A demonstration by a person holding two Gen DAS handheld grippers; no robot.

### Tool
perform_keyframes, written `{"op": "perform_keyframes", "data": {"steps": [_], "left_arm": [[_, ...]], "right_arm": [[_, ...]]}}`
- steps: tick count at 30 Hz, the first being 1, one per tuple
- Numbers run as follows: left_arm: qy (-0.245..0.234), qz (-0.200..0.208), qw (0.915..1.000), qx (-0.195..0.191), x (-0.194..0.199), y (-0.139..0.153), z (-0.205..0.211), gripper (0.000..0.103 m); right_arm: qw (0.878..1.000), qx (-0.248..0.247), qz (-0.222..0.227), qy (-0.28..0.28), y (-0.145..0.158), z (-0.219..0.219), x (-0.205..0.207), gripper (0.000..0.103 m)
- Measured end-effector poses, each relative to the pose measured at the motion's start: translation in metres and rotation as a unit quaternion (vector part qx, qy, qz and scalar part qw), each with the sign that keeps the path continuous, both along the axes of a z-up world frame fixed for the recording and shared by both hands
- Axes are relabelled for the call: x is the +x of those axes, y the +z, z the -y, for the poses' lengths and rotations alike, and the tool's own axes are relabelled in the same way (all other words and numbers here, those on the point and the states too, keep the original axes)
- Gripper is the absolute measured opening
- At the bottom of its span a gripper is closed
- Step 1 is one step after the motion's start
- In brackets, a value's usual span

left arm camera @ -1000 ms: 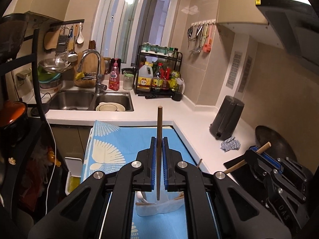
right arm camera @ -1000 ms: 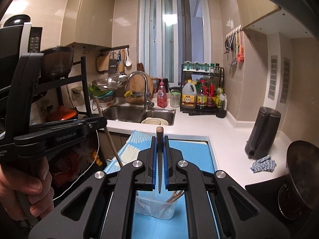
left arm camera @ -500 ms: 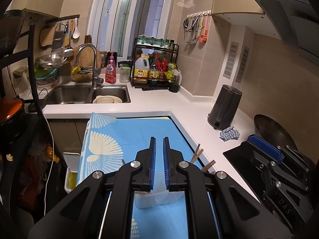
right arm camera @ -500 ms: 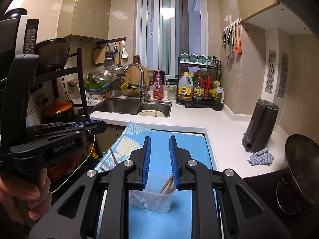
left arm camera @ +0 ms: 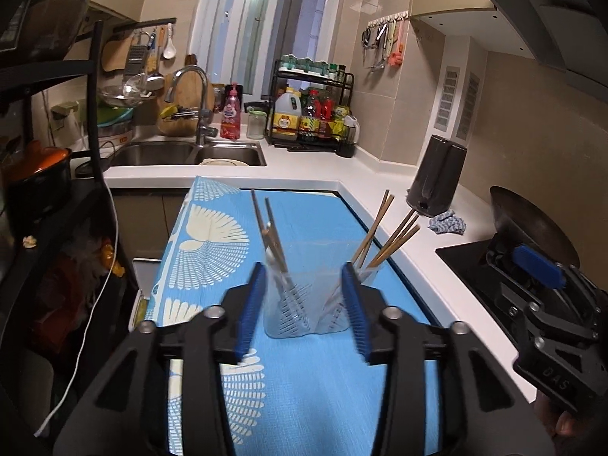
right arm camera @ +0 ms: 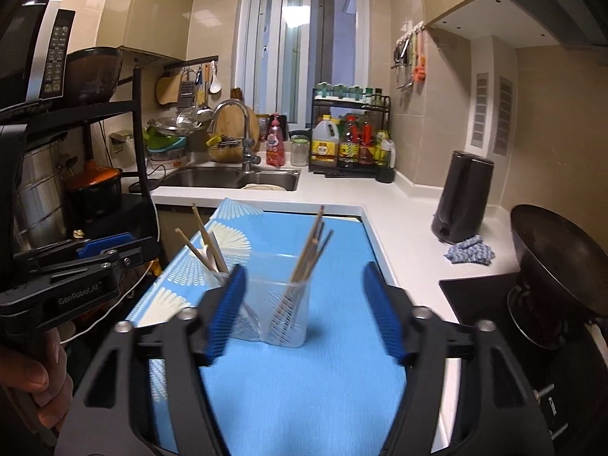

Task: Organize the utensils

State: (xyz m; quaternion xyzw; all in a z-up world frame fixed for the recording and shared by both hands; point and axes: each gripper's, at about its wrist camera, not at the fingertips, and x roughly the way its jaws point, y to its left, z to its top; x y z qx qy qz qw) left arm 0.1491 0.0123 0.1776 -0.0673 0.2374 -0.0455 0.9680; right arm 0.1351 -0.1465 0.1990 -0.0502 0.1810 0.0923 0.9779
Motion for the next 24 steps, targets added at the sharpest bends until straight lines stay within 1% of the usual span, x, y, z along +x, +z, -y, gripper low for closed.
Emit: {"op": "perform_keyframes", "data": {"steps": [2, 3, 4, 5, 6, 7, 8, 10, 11, 13, 15, 19, 24], "left_arm": [[0.015, 0.013, 0.9998, 0.006, -0.008, -0.010, 0.001, 0.058], [0.019, 0.015, 0.9997, 0.002, -0.011, -0.016, 0.002, 0.060], [0.021, 0.016, 0.9997, -0.001, -0.014, -0.021, 0.002, 0.065], [0.024, 0.018, 0.9995, -0.003, -0.016, -0.026, 0.003, 0.073], [0.029, 0.018, 0.9994, -0.003, -0.019, -0.031, 0.003, 0.077], [0.031, 0.019, 0.9993, -0.001, -0.021, -0.036, 0.004, 0.084], [0.033, 0.020, 0.9992, 0.001, -0.024, -0.040, 0.005, 0.088], [0.037, 0.021, 0.9991, 0.009, -0.029, -0.048, 0.005, 0.089], [0.040, 0.020, 0.9990, 0.010, -0.030, -0.050, 0.005, 0.092], [0.043, 0.018, 0.9989, 0.008, -0.032, -0.055, 0.002, 0.096], [0.042, 0.012, 0.9990, 0.009, -0.033, -0.060, 0.003, 0.095], [0.042, 0.007, 0.9990, 0.017, -0.036, -0.068, 0.007, 0.096], [0.047, -0.001, 0.9988, 0.013, -0.041, -0.076, 0.007, 0.096]], "right_arm": [[1.000, 0.014, 0.000, -0.016, -0.013, 0.010, -0.007, 0.079], [0.999, 0.024, -0.006, -0.022, -0.020, 0.014, -0.008, 0.079], [0.999, 0.034, -0.013, -0.028, -0.027, 0.018, -0.010, 0.080], [0.999, 0.039, -0.015, -0.032, -0.033, 0.021, -0.013, 0.082], [0.999, 0.037, -0.013, -0.037, -0.038, 0.021, -0.017, 0.084], [0.999, 0.031, -0.010, -0.042, -0.042, 0.021, -0.020, 0.084], [0.999, 0.022, -0.007, -0.048, -0.047, 0.021, -0.024, 0.085], [0.999, 0.008, -0.004, -0.053, -0.055, 0.020, -0.029, 0.086], [0.998, 0.005, -0.006, -0.054, -0.057, 0.021, -0.030, 0.087], [0.998, 0.010, -0.012, -0.059, -0.061, 0.024, -0.031, 0.087], [0.998, 0.018, -0.015, -0.059, -0.063, 0.026, -0.031, 0.087], [0.998, 0.016, -0.013, -0.059, -0.066, 0.024, -0.032, 0.088], [0.998, 0.019, -0.018, -0.060, -0.070, 0.021, -0.032, 0.089]]}}
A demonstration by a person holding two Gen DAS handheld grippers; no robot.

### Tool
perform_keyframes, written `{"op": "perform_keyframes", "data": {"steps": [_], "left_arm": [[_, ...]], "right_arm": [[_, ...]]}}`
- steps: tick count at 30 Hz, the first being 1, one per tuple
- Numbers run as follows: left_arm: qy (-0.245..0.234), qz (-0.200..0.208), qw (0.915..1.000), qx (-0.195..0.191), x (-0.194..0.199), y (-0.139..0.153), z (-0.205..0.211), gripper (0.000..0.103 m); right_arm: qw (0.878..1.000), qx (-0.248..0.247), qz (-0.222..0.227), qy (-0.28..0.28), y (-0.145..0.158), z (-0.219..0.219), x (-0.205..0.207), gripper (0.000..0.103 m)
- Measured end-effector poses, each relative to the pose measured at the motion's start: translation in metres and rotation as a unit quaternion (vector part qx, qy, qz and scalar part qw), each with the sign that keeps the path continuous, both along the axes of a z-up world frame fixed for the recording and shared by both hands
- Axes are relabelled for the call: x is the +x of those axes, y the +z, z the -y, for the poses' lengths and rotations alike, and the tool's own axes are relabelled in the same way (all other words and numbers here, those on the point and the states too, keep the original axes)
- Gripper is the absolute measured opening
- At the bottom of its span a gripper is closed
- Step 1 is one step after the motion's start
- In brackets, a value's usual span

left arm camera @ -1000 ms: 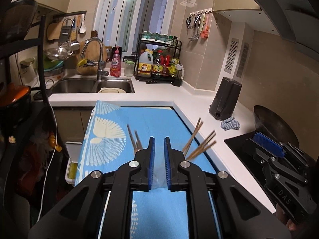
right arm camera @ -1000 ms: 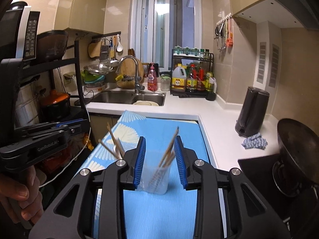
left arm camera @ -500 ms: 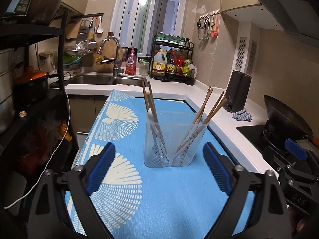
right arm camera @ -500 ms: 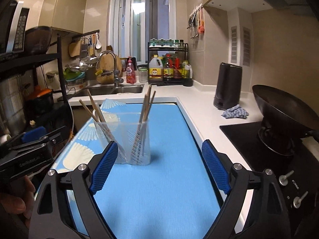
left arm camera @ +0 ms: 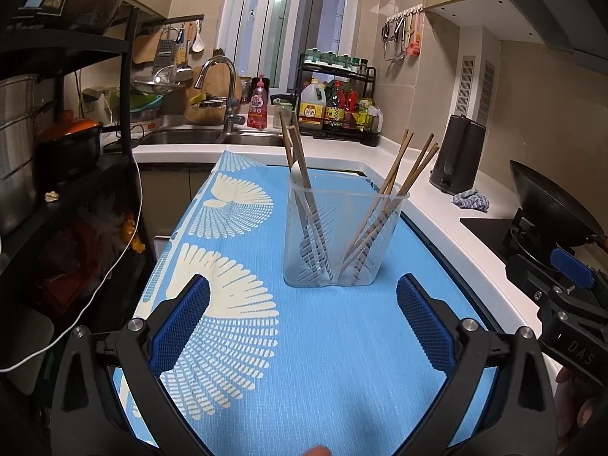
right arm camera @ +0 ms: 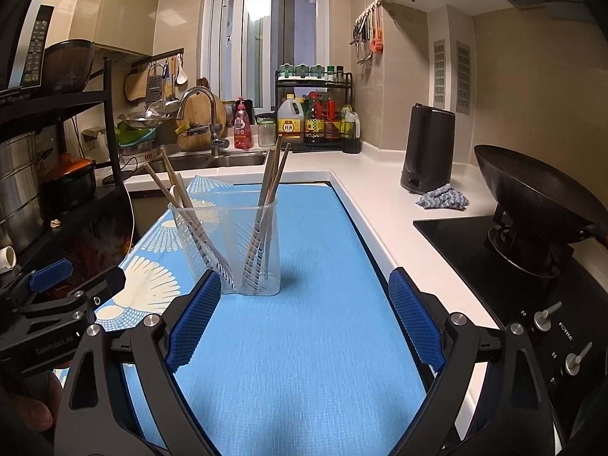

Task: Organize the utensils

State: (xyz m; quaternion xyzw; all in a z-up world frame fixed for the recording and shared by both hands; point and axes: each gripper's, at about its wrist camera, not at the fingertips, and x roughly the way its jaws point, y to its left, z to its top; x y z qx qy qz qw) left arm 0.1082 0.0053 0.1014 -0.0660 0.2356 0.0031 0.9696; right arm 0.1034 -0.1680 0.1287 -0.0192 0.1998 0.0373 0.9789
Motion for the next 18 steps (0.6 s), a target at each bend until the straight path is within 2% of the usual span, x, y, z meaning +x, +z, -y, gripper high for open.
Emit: {"op": "perform_keyframes", "data": {"steps": [18], "left_arm": [[0.000, 0.001, 1.0000, -0.003, -0.0051, -0.0024, 0.0056, 0.096]], "right_arm": [[1.000, -0.007, 0.001, -0.005, -0.0022, 0.0014, -0.0061, 0.091]]}}
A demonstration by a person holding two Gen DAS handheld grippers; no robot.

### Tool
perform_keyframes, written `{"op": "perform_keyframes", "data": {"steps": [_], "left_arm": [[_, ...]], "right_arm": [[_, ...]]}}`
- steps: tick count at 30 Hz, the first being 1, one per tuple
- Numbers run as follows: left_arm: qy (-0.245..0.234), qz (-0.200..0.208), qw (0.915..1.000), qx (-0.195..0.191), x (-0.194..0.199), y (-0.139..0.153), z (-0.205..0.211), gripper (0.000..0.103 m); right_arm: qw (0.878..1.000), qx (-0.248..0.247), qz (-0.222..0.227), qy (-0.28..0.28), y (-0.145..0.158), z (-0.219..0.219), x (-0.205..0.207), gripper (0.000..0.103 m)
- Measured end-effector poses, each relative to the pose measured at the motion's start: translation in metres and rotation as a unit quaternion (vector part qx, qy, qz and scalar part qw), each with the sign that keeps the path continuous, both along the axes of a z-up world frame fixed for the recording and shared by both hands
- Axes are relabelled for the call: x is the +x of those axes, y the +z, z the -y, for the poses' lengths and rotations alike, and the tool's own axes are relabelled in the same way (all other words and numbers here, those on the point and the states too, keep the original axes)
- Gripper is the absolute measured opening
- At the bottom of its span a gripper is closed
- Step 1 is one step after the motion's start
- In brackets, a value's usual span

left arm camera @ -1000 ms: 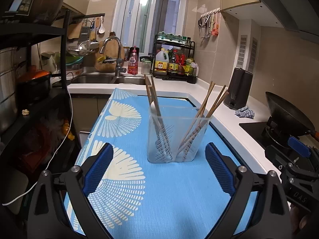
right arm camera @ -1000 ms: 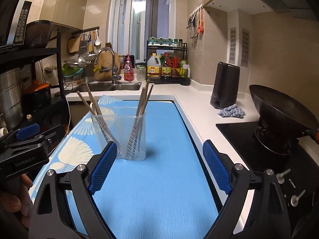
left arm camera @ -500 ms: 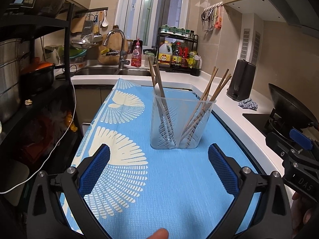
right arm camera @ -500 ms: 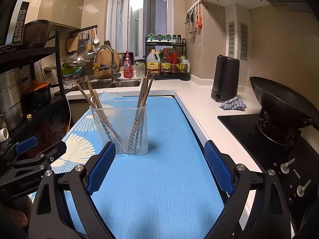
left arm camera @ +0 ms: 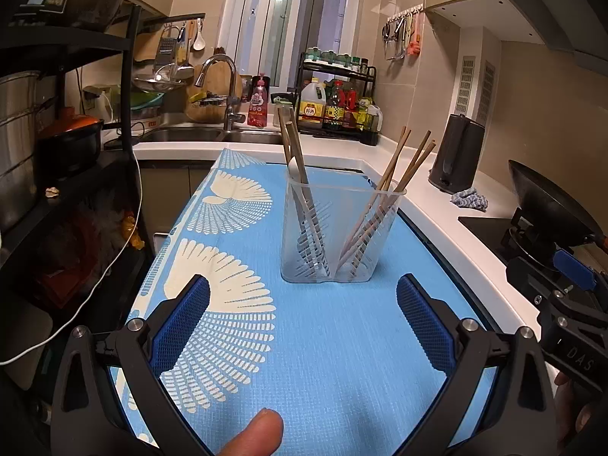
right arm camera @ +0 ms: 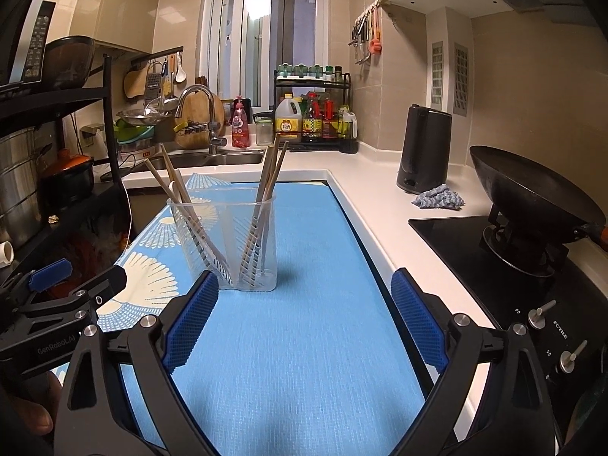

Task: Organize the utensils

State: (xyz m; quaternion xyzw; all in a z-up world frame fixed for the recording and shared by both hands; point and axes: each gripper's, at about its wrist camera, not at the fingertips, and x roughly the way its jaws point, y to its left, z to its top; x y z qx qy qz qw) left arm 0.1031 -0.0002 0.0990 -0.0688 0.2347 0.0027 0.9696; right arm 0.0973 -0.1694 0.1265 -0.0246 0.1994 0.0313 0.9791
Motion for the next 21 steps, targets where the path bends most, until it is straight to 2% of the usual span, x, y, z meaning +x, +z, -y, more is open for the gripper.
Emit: {"op": "perform_keyframes", "data": {"steps": [21], "left_arm": [[-0.003, 0.004, 1.0000, 0.006, -0.0024, 0.0018, 0.0036, 0.096]], "right_arm": [[1.000, 0.002, 0.002, 0.001, 0.0030, -0.0007, -0.0020, 0.091]]}}
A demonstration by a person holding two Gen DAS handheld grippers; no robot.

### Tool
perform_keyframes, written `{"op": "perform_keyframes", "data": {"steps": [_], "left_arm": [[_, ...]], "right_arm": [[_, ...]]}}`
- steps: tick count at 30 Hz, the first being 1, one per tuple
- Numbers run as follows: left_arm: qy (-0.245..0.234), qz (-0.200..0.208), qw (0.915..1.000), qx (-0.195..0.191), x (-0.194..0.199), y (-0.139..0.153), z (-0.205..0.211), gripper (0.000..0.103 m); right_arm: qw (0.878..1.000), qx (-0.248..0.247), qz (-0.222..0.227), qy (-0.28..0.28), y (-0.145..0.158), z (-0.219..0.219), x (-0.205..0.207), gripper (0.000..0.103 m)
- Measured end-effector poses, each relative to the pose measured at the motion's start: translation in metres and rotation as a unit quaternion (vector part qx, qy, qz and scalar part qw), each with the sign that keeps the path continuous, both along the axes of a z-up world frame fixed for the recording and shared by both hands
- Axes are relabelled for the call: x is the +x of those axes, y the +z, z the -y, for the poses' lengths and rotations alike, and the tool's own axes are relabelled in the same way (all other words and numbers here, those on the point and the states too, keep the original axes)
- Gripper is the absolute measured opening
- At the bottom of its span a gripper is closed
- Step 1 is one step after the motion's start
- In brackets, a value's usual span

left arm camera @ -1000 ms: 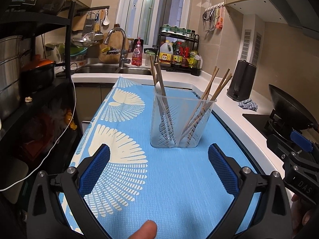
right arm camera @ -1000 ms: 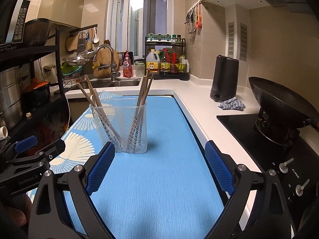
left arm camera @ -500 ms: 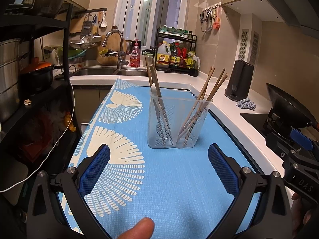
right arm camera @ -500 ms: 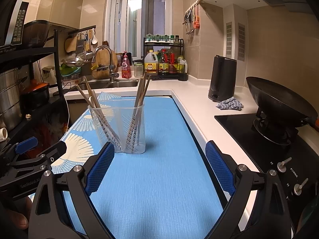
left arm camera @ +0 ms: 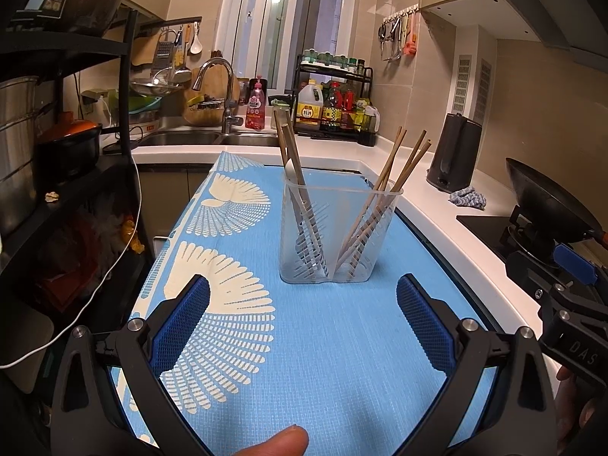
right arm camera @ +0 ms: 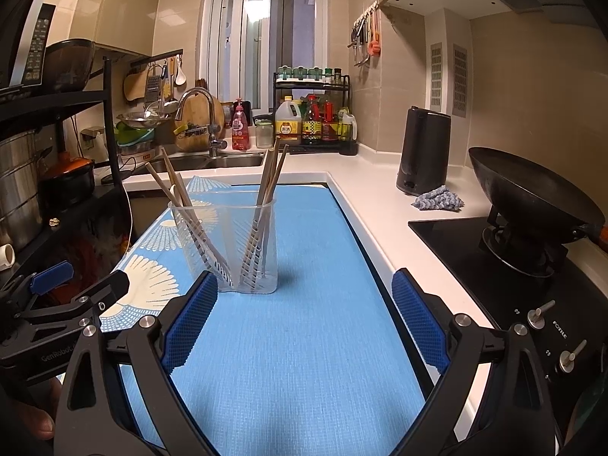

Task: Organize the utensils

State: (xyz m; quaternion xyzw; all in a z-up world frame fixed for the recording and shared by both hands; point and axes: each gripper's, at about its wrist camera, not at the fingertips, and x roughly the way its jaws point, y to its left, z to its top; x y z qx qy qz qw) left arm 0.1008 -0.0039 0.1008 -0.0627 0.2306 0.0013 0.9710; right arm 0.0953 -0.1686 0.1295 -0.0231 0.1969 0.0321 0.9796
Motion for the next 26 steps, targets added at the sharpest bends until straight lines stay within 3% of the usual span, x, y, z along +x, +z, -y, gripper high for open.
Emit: {"op": "perform_keyframes", "data": {"steps": [26], "left_arm": [[-0.010, -0.003, 0.9999, 0.003, 0.0045, -0.0058, 0.0001, 0.096]], "right_arm": [[1.000, 0.004, -0.006, 0.001, -0.0045, 0.0012, 0.0034, 0.091]]}}
